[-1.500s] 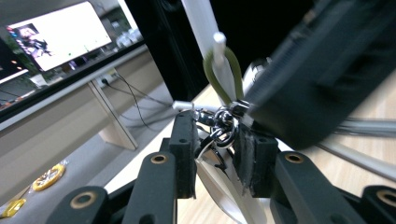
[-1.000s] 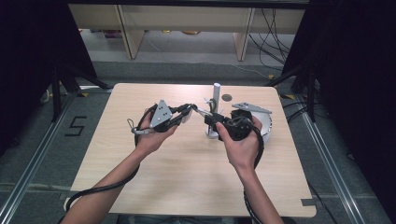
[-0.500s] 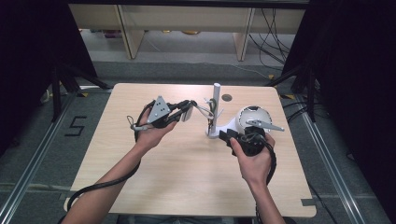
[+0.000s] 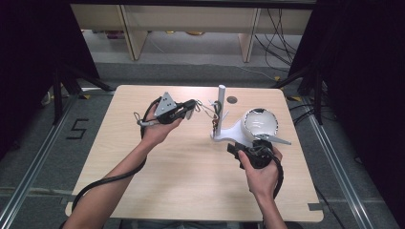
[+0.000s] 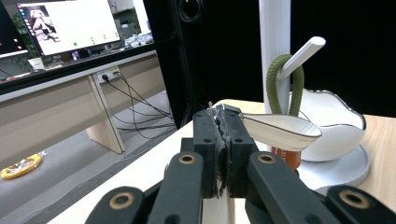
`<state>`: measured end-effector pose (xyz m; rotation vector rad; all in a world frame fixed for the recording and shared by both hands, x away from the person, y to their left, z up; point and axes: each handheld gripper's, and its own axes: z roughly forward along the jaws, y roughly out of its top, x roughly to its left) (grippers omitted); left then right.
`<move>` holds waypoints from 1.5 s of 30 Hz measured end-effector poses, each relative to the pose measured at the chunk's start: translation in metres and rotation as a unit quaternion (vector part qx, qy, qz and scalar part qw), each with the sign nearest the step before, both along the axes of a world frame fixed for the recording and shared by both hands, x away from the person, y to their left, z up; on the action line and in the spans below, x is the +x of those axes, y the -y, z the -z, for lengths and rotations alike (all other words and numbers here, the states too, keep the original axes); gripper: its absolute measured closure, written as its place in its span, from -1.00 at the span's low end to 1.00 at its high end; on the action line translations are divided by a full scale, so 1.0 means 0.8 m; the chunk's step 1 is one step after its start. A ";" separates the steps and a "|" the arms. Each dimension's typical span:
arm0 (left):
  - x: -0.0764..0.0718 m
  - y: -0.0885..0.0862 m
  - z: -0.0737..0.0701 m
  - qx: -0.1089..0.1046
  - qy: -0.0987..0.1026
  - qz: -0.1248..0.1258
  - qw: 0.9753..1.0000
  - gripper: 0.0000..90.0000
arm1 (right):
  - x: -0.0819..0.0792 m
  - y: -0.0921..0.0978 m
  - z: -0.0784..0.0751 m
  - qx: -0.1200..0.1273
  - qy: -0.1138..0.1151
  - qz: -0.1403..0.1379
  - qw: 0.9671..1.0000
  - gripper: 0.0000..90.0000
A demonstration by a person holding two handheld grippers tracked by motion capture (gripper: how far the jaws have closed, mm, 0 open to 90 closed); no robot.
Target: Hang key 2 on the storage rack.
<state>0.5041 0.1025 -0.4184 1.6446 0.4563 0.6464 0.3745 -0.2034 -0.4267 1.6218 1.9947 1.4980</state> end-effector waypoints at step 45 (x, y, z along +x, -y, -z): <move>0.033 0.008 -0.016 0.003 0.001 -0.082 0.997 0.92 | -0.010 0.006 0.036 0.003 -0.026 0.009 1.000 0.37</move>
